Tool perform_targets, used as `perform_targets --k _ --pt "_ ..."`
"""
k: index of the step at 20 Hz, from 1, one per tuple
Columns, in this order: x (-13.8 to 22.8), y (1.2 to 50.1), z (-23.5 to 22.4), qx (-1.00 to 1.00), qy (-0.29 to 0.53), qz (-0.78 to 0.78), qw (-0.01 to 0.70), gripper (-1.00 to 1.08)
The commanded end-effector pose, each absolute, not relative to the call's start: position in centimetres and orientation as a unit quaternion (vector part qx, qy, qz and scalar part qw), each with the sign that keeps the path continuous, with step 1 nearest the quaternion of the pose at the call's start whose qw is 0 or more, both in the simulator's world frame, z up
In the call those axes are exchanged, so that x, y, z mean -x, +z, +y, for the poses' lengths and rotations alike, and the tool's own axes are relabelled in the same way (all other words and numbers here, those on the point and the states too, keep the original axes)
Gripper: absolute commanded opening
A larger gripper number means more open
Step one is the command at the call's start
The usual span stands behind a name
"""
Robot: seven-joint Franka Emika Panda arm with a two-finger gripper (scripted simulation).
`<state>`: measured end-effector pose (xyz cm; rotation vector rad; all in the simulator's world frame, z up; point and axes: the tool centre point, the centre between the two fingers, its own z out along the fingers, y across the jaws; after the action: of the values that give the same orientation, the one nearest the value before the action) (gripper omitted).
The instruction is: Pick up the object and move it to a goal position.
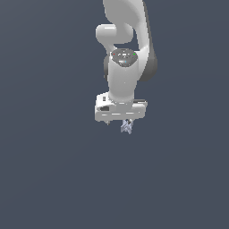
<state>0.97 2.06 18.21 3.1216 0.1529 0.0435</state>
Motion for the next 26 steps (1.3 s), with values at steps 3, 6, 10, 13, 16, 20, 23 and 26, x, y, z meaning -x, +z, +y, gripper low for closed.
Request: perform_targets --k 3,6,10,13,16,20,23,26 --pt "-0.9 18.1 2.1 -0.999 0.013 0.050 0.007 1.00" --pt "-0.6 17.7 2.6 -0.998 0.005 0.056 0.001 1.00" --pt "-0.2 17.2 3.1 -0.998 -0.002 0.063 -0.005 1.00" --pt "-0.2 17.2 3.0 -0.998 -0.001 0.063 -0.004 1.00" --pt "-0.1 17.0 3.2 -0.998 -0.001 0.057 -0.004 1.00" --pt "0.4 16.3 3.6 -0.999 -0.001 0.042 -0.004 1.00" --pt "0.9 15.6 4.0 -1.000 -0.001 0.025 -0.004 1.00" --pt "1.5 14.6 4.5 -1.000 -0.001 0.004 -0.003 1.00"
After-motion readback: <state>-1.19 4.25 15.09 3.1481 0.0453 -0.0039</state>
